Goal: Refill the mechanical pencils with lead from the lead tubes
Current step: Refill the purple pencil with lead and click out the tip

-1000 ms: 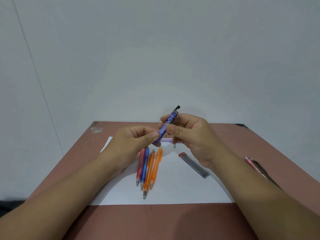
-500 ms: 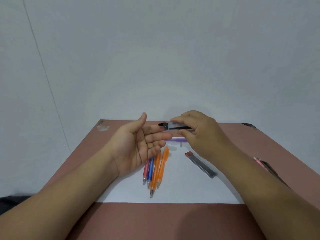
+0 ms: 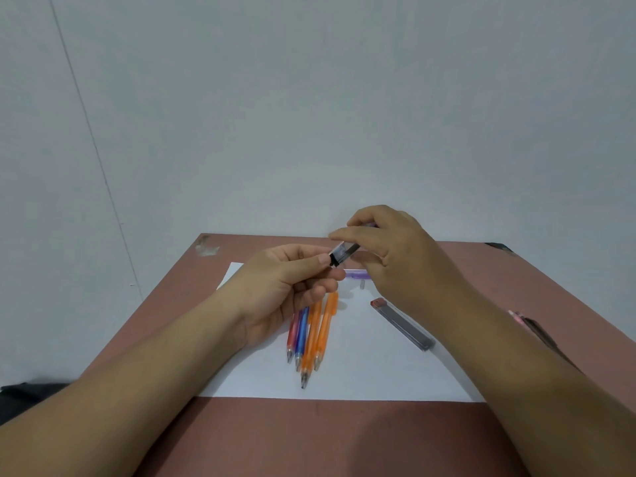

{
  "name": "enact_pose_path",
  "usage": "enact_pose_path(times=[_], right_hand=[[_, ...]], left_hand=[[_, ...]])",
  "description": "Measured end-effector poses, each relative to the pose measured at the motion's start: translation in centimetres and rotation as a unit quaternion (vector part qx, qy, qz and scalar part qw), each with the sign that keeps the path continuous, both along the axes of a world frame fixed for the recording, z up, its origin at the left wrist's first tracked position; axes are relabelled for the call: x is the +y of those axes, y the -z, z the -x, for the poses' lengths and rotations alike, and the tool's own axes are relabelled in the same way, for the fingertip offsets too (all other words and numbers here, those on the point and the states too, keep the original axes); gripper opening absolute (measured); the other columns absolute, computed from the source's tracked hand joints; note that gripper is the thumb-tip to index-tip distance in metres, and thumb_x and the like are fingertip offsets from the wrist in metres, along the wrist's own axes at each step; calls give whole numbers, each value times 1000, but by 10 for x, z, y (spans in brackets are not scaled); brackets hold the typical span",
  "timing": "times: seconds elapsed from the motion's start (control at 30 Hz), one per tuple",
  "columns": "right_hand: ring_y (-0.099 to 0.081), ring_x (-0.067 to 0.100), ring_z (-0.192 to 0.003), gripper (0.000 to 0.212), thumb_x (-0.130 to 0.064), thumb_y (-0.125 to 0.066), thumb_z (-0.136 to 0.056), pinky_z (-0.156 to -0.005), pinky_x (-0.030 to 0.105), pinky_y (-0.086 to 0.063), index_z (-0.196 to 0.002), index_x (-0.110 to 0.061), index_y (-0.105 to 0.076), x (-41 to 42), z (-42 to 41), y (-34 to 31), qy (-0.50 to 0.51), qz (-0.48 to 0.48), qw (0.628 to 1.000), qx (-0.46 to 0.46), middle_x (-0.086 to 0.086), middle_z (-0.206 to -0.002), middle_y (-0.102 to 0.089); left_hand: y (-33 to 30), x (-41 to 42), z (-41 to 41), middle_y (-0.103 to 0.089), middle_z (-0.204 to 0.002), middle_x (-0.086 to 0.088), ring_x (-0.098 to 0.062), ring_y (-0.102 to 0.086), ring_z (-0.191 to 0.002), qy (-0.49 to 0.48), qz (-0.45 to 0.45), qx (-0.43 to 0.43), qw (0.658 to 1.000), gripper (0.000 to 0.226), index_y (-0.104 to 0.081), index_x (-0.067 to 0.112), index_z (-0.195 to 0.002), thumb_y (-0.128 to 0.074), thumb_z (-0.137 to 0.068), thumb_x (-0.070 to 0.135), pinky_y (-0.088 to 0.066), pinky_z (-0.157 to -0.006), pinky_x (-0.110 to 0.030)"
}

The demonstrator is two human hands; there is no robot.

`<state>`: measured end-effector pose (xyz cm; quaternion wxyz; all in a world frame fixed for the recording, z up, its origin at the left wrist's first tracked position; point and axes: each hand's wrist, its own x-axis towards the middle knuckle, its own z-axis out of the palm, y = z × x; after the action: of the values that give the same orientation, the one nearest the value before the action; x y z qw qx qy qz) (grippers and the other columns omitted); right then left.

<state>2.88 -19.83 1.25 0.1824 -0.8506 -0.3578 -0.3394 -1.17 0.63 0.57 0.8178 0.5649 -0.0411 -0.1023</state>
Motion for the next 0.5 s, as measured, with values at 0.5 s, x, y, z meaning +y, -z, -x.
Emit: enact_pose_path(times=[0.5], right_hand=[[-42, 14, -99, 69, 11, -67, -83, -77, 33, -52, -141, -25, -59, 5, 1, 3, -20, -7, 999, -30, -2, -109, -51]], left_hand=[[2, 0, -2, -73, -106, -25, -21, -75, -76, 4, 11, -2, 1000, 24, -69, 3, -119, -58, -99, 8, -61, -61, -21]])
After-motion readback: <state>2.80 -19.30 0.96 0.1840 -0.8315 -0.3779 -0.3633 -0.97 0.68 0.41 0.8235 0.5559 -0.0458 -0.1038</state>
